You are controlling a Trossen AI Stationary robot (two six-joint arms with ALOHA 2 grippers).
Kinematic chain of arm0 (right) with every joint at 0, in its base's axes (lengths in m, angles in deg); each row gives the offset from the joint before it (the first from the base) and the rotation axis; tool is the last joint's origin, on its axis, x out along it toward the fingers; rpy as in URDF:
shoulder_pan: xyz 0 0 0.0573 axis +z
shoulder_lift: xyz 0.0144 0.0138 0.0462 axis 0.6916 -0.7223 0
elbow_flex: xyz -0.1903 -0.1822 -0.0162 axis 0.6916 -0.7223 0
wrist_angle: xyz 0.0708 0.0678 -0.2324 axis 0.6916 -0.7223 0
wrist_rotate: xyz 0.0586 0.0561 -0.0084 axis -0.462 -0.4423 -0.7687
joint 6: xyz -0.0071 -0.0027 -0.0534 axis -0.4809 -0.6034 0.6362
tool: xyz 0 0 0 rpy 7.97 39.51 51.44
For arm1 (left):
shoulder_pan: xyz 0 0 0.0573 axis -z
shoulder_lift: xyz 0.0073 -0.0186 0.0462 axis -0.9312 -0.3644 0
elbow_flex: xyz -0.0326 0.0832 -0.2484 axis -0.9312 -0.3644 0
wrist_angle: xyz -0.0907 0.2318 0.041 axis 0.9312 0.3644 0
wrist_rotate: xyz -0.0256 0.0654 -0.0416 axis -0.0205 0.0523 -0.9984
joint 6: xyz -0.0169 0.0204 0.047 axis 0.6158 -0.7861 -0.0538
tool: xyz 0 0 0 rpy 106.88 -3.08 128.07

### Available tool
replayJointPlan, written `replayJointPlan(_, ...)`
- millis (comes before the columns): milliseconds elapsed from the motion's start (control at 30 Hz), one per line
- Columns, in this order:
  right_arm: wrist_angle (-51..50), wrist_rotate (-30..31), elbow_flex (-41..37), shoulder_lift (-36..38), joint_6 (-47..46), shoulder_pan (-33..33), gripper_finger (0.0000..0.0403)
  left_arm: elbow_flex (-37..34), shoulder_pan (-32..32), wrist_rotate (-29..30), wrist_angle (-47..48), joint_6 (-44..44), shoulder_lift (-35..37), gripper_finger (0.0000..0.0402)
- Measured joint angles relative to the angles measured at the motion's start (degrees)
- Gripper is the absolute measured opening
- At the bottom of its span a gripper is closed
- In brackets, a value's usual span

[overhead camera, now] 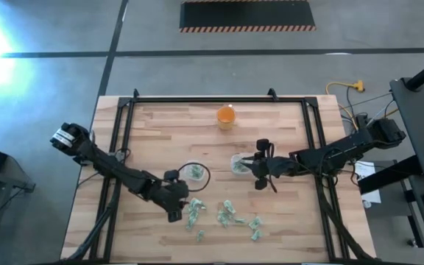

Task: Pick and place items into bin
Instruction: Put the green sweetener bag into the left transparent food container

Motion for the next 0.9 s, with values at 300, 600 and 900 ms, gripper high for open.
replayJointPlan(300, 0.0, 0.0, 0.0, 0.0, 0.0, 0.0, 0.0067, -7.3, 0.6, 0.3, -13.6, 1.4, 0.0, 0.0137)
replayJointPlan(600, -0.1, 0.0, 0.0, 0.0, 0.0, 0.0, 0.0065, -10.6, 1.3, -0.2, -22.3, 1.4, -3.9, 0.0137)
replayJointPlan(900, -0.1, 0.0, 0.0, 0.0, 0.0, 0.0, 0.0061, -9.2, 1.8, -0.6, -22.1, 1.5, -9.8, 0.0137)
